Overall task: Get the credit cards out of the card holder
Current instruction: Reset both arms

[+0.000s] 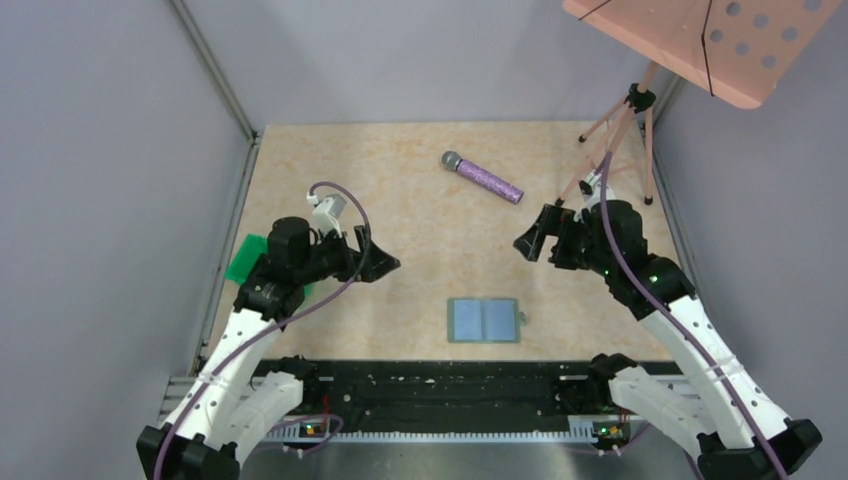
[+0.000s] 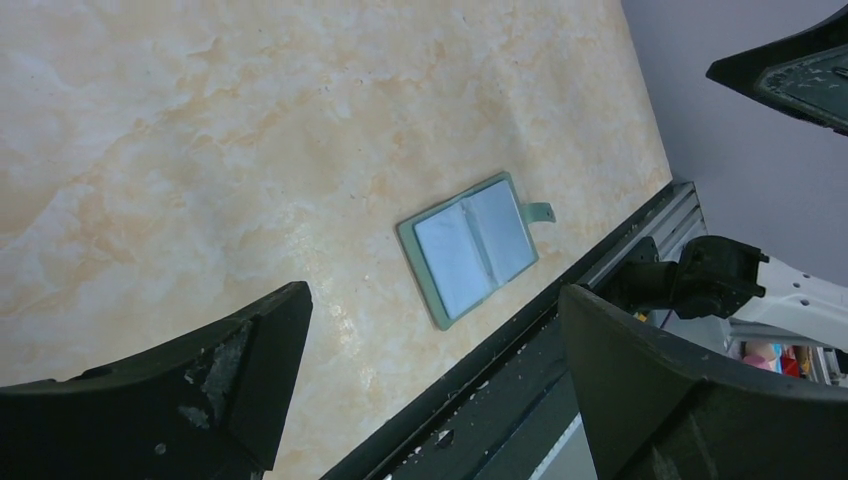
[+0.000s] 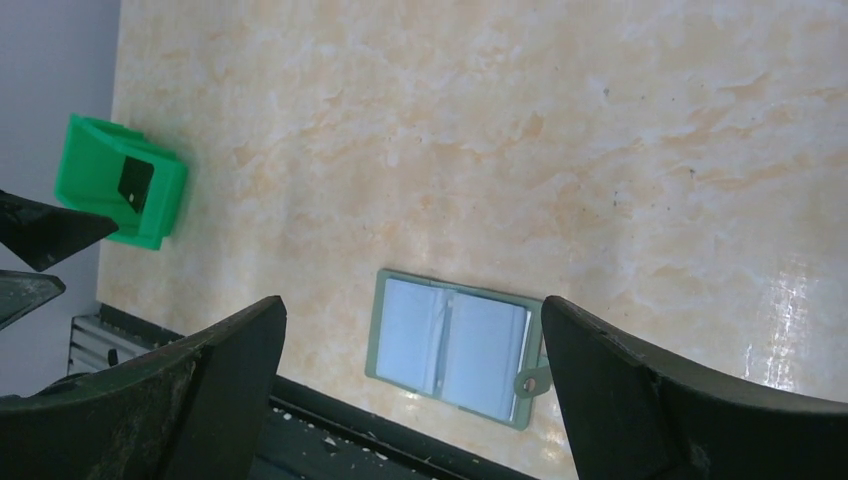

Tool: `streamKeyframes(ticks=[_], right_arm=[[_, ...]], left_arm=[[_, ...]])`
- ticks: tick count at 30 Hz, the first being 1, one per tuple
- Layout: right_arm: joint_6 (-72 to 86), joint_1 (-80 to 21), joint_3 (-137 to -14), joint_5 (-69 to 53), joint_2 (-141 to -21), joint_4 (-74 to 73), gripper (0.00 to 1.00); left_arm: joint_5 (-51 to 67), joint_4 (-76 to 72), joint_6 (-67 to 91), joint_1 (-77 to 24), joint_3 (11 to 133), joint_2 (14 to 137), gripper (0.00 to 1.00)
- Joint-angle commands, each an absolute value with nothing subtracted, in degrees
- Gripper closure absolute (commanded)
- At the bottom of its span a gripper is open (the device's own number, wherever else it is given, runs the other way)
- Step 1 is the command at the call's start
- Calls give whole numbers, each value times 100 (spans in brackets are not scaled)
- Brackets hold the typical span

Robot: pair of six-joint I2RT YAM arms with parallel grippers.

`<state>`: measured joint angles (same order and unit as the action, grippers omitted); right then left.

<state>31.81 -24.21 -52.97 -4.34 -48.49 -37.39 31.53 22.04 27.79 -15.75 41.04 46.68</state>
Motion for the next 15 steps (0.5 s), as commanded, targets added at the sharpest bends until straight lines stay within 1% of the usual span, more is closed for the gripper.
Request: streamKeyframes(ticks=[1, 6, 15], right_arm=[[3326, -2397, -5260, -369, -4391, -3233, 1], [3268, -2391, -5151, -564, -4055, -3075, 1], [3289, -2391, -4992, -624, -3835, -3041, 1]], left_arm=[[2981, 1976, 2775, -1591, 4268, 4506, 1], [2622, 1927, 2896, -1591, 4344, 4382, 1], [2529, 1824, 2944, -1587, 4327, 4288, 1]])
